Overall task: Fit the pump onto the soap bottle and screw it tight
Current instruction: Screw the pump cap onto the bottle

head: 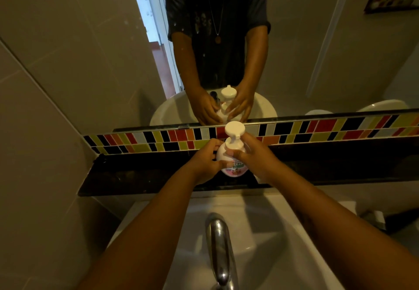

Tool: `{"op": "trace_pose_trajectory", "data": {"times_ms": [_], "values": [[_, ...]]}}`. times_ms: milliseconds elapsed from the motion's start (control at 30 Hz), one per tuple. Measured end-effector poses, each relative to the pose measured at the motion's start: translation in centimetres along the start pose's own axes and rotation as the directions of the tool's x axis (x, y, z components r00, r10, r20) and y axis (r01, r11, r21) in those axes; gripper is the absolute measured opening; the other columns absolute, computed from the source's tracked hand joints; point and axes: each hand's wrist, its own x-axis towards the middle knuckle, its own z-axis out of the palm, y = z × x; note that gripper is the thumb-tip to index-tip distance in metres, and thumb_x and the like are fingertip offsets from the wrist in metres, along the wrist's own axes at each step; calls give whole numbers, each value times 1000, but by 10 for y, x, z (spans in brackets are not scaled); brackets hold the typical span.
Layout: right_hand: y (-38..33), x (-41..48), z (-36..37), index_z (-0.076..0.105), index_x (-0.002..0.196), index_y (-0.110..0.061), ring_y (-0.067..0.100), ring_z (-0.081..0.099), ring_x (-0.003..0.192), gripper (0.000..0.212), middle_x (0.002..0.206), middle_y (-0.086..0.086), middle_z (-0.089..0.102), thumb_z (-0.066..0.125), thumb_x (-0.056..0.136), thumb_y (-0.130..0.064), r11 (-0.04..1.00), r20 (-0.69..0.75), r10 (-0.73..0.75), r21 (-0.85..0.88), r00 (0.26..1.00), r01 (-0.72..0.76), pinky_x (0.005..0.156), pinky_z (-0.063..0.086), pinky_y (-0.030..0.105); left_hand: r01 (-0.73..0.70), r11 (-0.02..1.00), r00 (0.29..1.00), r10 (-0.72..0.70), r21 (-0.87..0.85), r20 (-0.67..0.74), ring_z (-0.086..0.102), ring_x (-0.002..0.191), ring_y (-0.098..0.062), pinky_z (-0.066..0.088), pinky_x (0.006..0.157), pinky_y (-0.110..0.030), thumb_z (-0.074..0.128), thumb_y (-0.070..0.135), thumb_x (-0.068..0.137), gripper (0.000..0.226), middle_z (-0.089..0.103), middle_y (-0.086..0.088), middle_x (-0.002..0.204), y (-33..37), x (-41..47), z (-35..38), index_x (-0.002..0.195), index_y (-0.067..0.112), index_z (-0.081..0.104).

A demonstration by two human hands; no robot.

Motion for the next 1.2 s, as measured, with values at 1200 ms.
{"op": "trace_pose_trajectory", "data": {"times_ms": [1200], "values": [[-19,32,47,37,138,-29,15,39,128,74,141,2,41,75,75,-28,959,-128,-264,-142,956,245,100,40,33,93,994,991,-87,65,-100,56,116,-19,48,83,-25,72,11,82,55,59,-5,130,-16,-5,-73,131,16,50]]}}
